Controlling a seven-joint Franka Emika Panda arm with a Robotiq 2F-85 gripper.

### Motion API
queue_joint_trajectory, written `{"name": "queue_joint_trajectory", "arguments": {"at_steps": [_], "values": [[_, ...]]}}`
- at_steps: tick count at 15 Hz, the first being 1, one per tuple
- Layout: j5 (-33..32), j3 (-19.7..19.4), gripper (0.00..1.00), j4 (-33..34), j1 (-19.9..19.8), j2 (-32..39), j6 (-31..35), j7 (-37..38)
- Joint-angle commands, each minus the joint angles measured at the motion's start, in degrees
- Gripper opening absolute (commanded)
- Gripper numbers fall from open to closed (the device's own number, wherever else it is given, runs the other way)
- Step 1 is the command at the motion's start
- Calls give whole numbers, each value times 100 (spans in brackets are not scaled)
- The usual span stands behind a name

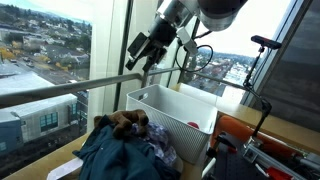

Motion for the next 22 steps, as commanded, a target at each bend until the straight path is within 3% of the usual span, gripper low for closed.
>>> {"name": "queue_joint_trajectory", "arguments": {"at_steps": [1,11,16,22], "values": [[-435,-251,100,-503,-140,-219,128,78],[-1464,-1120,100,-1973,-735,-721,225,375],[-1653,-1171,100,-2534,-834,-790,506,750],[-1974,-1287,100,-2861,-768,-354,1152,1210]]}}
